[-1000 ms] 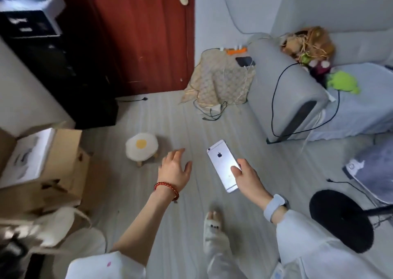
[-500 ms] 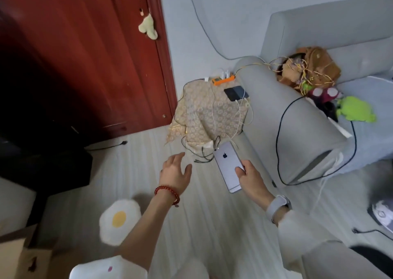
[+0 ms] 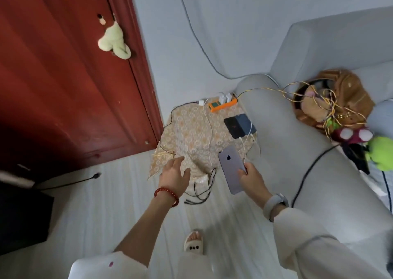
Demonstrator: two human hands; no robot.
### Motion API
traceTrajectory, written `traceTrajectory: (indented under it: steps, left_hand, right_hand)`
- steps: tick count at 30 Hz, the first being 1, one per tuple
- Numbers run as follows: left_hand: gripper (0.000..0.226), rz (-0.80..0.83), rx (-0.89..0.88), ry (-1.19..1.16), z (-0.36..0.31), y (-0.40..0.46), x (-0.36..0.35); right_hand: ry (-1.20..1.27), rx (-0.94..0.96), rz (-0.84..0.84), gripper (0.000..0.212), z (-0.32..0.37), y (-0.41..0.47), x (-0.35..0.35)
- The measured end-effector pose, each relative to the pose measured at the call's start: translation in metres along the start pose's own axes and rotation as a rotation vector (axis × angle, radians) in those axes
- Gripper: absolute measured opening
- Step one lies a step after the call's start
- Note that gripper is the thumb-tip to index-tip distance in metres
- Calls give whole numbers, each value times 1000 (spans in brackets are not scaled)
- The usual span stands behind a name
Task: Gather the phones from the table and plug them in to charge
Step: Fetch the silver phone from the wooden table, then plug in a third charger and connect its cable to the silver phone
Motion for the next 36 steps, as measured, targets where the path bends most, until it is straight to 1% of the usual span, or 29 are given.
traceTrajectory:
  steps: [3, 6, 11, 15, 18, 19, 20, 22, 25, 27, 30, 34, 36]
  left_hand:
    - [46, 42, -24, 37, -19, 63, -16]
    - [47, 109, -10, 87, -32, 111, -42]
    - [47, 191, 94, 137, -32, 178, -107]
    - [47, 239, 276, 147, -31, 228, -175]
    - [47, 248, 384, 120, -28, 260, -222]
    - [47, 249, 411, 110, -25, 269, -238]
    - [48, 253, 434, 106, -21, 277, -253]
    - [53, 287, 458, 131, -11, 289, -277]
    - [60, 373, 495, 233, 10, 299, -307]
    - [63, 410, 483, 297, 22, 303, -320]
    - [66, 436, 431, 358, 34, 306, -332]
    - [67, 410, 395, 387, 36, 303, -337]
    - [59, 356, 398, 353, 35, 307, -332]
  right_hand:
    - [6, -61, -29, 17, 15, 58, 1]
    - [-10, -116, -3, 19, 14, 116, -1]
    - [-47, -182, 75, 23, 6, 222, -16]
    - [-123, -203, 206, 25, -15, 309, -41]
    - [-166, -195, 393, 26, -29, 357, -67]
    - [-184, -184, 430, 25, -32, 370, -78]
    - [-200, -180, 432, 25, -37, 383, -89]
    - [-251, -162, 389, 26, -45, 403, -110]
    - [-276, -156, 449, 29, -59, 424, -146]
    - [-291, -161, 475, 27, -66, 430, -161]
    - [-359, -115, 452, 24, -73, 434, -169]
    - [-458, 19, 411, 31, -70, 433, -168]
    - [-489, 62, 403, 37, -64, 431, -167]
Point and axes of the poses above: each hand's wrist, its own y-axis towards the middle knuckle, its own x-axis out of the back of the hand, z = x × y, the point moved 2 cm from there along y, towards the middle knuckle, and after that the axes turned 11 degrees about -z, right-handed, at the moved point
